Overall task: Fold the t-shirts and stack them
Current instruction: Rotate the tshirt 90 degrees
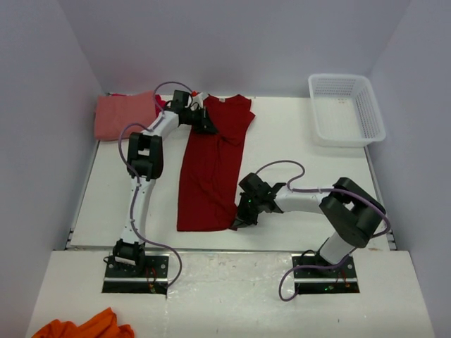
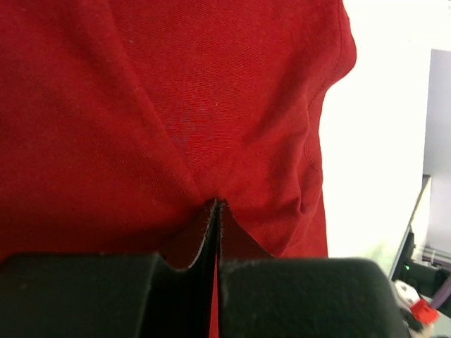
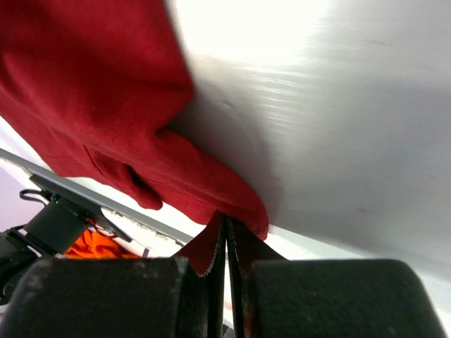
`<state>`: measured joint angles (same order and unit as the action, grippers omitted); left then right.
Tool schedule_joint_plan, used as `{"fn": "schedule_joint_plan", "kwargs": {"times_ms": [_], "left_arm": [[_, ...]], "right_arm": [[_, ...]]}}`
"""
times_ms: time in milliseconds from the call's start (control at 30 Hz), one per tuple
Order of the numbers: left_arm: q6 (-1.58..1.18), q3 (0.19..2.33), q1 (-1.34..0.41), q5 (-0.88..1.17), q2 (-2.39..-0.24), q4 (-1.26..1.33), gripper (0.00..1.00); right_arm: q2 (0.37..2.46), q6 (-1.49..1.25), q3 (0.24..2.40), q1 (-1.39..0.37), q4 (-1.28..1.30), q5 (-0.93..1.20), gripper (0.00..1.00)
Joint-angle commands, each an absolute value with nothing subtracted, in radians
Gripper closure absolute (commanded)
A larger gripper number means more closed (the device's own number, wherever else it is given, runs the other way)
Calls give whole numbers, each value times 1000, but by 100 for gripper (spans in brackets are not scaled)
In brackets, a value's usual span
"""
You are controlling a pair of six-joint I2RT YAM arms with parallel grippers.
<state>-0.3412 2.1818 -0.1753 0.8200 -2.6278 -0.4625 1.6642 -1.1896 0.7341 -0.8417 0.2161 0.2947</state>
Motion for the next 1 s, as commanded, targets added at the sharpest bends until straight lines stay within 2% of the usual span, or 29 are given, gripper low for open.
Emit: {"fn": "schedule_joint_plan", "kwargs": {"times_ms": [0,267,567,767,967], "left_arm": [[-360,2284,-242,738,-2730,-540,100],[-406,2238,-235,710,-2691,-462,100],[-385,2155,-213,661,-2635,-459,100],[-385,2145,-213,664,-2629,-462,100],[-387,2109,-227,664,-2573,-445,100]], "right_arm": [[1720,-1155,595,-824,454,-31,100],[1582,-1213,506,-850,466,-15,100],[1487,-1325,489,-1025,541,35,100],[1459,-1368,570,-1198,664,-3,100],[1459,-1322,704,-1301,773,-193,100]]}}
